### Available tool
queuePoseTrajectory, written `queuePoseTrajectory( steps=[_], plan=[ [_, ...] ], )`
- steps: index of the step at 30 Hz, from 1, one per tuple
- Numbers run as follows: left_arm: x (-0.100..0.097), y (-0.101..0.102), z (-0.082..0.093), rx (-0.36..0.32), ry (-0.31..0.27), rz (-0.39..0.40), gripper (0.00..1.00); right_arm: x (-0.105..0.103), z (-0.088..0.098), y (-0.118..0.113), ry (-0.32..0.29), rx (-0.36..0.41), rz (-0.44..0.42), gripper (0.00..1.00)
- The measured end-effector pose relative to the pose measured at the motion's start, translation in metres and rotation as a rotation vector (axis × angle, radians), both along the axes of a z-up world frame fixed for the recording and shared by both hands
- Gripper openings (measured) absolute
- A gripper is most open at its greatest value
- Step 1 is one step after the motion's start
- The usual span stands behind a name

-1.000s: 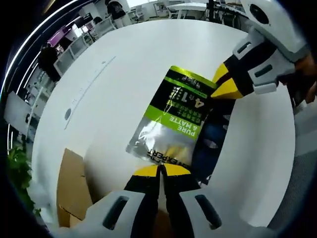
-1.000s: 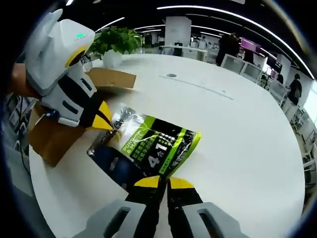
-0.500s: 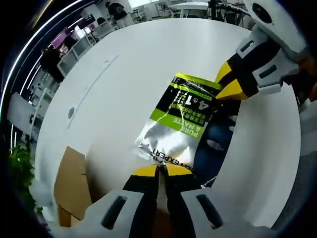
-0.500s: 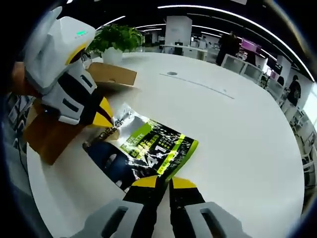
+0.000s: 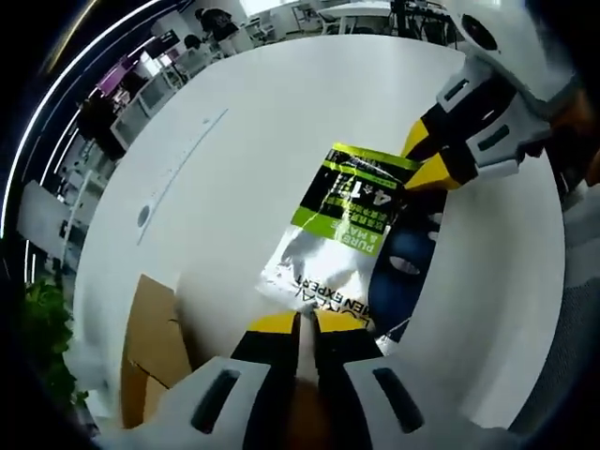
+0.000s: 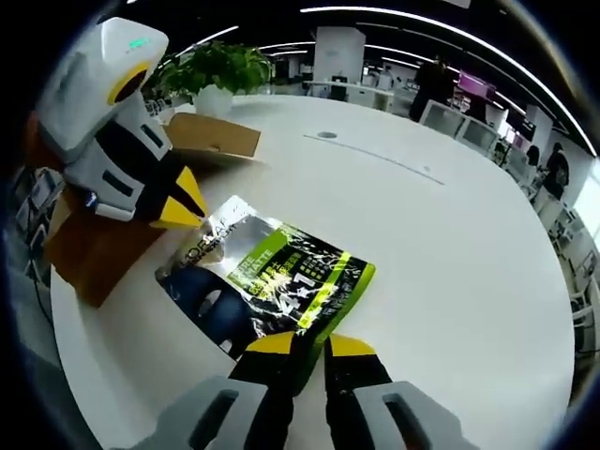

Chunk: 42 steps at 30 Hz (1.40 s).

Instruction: Operate the shoe box by opening the lid, removing the specified soft item, and placing it in the target area until the item is outside and the box remains undamaged.

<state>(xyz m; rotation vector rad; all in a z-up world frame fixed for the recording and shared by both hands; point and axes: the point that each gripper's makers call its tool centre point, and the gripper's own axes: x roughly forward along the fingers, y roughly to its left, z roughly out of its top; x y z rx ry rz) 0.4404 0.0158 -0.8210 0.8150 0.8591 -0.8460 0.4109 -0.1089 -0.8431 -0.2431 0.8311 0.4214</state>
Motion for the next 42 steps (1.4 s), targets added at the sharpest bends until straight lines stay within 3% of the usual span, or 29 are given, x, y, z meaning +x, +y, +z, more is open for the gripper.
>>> queuePoseTrajectory(
  steps=[9,12,17,20,25,33,42],
  plan=[
    [-0.006,-0.005,0.016,-0.069,0.000,0.022,0.09,-0.004,0.004,-0.005,0.007,-0.006,-0.015,0.14],
    [-0.008,-0.008,0.023,-0.137,0.015,0.055,0.10,-0.005,0.008,-0.005,0.001,-0.006,-0.014,0.17],
    [-0.013,-0.008,0.035,-0.182,0.015,0.072,0.12,-0.009,0.014,-0.007,-0.004,-0.024,-0.007,0.21],
    [-0.020,-0.010,0.038,-0.226,0.050,0.091,0.14,-0.013,0.018,-0.007,0.001,-0.020,-0.016,0.25],
    [-0.027,-0.008,0.042,-0.244,0.053,0.091,0.18,-0.021,0.023,-0.007,0.009,-0.028,-0.011,0.30],
    [-0.039,-0.009,0.060,-0.336,0.074,0.115,0.22,-0.034,0.029,-0.008,0.015,-0.034,0.004,0.37],
    [-0.050,0.000,0.069,-0.356,0.074,0.120,0.27,-0.043,0.044,-0.007,-0.009,-0.028,0.009,0.40]
  ],
)
